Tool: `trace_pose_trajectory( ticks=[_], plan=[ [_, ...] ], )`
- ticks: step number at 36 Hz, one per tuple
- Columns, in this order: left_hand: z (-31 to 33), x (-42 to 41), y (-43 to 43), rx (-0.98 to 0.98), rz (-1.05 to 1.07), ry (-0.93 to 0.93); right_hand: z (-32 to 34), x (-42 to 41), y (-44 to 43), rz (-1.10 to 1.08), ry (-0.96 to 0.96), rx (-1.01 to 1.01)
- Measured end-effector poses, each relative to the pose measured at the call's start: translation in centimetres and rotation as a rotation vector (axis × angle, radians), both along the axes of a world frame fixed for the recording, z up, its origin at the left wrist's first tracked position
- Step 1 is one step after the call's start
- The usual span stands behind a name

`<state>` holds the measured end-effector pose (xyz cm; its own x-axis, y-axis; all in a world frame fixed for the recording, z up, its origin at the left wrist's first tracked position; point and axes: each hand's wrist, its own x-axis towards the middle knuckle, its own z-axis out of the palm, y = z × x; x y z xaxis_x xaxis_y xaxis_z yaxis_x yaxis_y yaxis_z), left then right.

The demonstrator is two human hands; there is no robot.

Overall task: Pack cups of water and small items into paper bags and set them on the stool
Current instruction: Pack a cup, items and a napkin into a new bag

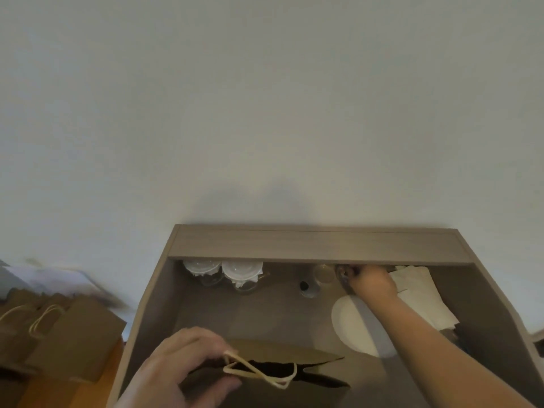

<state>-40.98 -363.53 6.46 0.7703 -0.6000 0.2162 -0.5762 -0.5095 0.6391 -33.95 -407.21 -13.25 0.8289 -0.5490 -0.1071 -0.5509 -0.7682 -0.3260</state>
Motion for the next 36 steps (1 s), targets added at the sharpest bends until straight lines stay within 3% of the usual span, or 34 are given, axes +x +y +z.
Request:
trace_pose_trajectory(
  ticks=[7, 12, 19, 22, 29, 36],
  plan=[
    [-0.6, -0.2, 0.2, -0.010, -0.001, 0.028, -0.2, 0.3, -0.3, 0.051, -0.026, -0.127],
    [-1.2, -0.5, -0.1, -0.044, 0.037, -0.057, -0.5, 0.1, -0.2, 0.075, -0.080, -0.235],
    [-1.8, -0.3, -0.1, -0.018, 0.066, -0.166, 1.0, -2.2, 0.8, 0.013, -0.376, -0.150],
    [-1.7, -0.5, -0.3, -0.009, 0.077, -0.181, 2.3, -4.6, 1.6, -0.062, -0.448, -0.023],
    [-1.6, -1.1, 0.5, 0.025, 0.083, -0.129, 7.4, -13.7, 6.7, -0.136, -0.392, 0.383],
    [0.2, -2.1, 1.1, -0.007, 0.015, -0.124, 17.6, -21.1, 12.0, -0.059, -0.560, 0.653]
  ],
)
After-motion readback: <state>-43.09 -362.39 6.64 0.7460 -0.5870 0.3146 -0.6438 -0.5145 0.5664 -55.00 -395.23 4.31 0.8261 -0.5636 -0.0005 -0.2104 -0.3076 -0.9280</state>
